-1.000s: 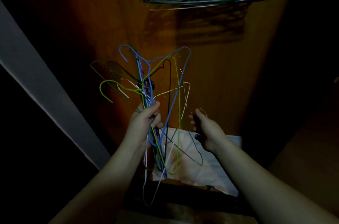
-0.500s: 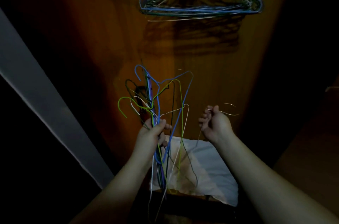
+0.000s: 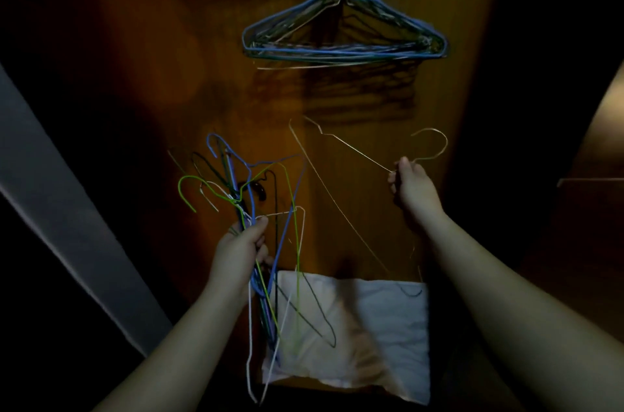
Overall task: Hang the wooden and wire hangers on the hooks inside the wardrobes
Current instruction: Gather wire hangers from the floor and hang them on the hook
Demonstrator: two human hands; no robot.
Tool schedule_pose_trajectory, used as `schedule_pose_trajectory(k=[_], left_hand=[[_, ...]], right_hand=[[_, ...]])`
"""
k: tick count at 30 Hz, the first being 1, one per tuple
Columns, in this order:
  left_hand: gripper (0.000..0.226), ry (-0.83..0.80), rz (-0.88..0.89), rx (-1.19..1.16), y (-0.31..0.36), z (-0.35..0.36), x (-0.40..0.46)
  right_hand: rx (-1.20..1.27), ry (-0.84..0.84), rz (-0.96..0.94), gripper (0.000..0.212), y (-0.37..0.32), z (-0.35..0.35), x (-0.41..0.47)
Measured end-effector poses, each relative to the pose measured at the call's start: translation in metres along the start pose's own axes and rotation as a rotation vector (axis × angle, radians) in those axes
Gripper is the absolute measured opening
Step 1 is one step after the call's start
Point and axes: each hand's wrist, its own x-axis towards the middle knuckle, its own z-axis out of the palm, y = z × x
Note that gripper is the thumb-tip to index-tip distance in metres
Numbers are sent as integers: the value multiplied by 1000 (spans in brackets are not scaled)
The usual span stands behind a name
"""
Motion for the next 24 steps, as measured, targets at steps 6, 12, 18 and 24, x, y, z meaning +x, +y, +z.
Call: schedule_pose_trajectory(k=[6, 12, 18, 24], left_hand=[[28, 69, -76, 9, 35, 17, 17], [39, 144, -63, -83, 68, 46, 26], [40, 145, -16, -143, 106, 67, 42], [40, 148, -66, -151, 133, 85, 50]], right_hand=[[-119, -176, -166, 18, -48, -13, 39], [-180, -136, -287, 23, -100, -17, 67], [-224, -23, -349, 30, -145, -12, 99], [-294, 37, -426, 29, -193, -3, 123]])
